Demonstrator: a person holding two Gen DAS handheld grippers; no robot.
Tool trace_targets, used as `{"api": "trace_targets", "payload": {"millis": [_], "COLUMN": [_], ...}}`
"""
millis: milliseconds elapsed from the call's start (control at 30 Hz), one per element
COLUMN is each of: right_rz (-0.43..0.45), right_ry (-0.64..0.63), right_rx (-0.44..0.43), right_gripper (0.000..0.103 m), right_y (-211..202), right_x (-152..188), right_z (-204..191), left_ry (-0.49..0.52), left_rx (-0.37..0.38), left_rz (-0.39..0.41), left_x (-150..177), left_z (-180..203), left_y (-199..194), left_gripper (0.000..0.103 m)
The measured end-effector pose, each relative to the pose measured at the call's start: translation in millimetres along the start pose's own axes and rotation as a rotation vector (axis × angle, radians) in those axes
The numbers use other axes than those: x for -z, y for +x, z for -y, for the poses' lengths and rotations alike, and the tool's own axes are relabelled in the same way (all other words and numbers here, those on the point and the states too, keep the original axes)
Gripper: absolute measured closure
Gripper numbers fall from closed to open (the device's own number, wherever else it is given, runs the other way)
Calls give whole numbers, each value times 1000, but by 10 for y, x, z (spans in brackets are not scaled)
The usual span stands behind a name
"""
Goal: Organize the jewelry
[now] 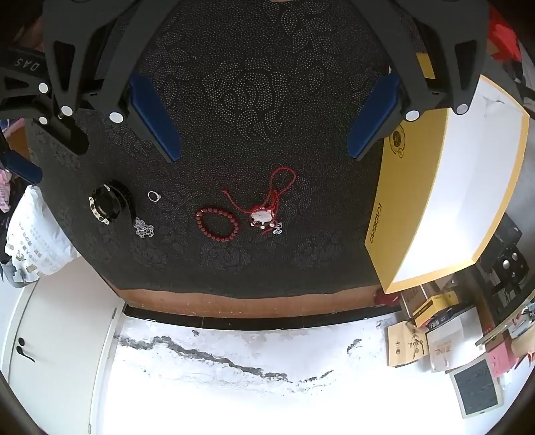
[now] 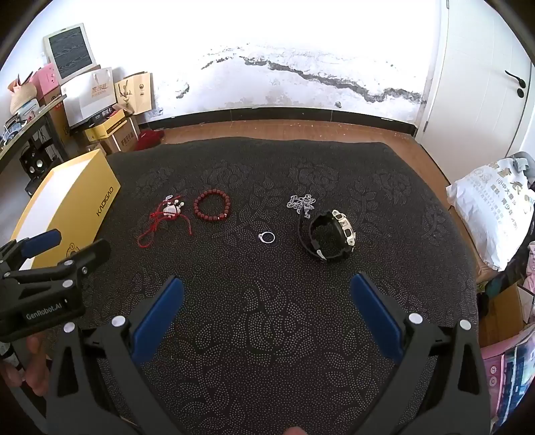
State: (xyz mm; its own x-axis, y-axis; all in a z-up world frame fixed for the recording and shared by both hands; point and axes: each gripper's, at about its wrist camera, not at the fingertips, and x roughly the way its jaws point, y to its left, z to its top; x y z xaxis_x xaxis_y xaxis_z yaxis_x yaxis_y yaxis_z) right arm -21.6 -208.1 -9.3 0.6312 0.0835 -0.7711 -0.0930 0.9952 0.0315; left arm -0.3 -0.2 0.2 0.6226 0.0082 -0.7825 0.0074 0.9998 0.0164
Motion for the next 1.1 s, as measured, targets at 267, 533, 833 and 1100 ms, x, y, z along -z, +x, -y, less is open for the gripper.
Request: {"api": "trace_targets", "payload": {"millis": [267,533,833,1100], "right_rz": [-4,-2,-1,0], "right_ry": [-2,-1,0,-2], "right_rx": [1,0,0,-3], "right_gripper": [6,6,6,6], "right_y": [-2,-9,-12,-2], "right_x": [2,-3,-1,6], "right_z": [-3,-12,-13,-9], "left_ry": [-1,-1,5,4], "left_rx": [2,-1,-6,-6], "left_rz": [-3,-5,-1,-1], "left_x": [4,12,6,5], "left_z": [-3,28,21,8], "left_y": [0,-32,-8,9], "left_gripper": [6,6,6,6]}}
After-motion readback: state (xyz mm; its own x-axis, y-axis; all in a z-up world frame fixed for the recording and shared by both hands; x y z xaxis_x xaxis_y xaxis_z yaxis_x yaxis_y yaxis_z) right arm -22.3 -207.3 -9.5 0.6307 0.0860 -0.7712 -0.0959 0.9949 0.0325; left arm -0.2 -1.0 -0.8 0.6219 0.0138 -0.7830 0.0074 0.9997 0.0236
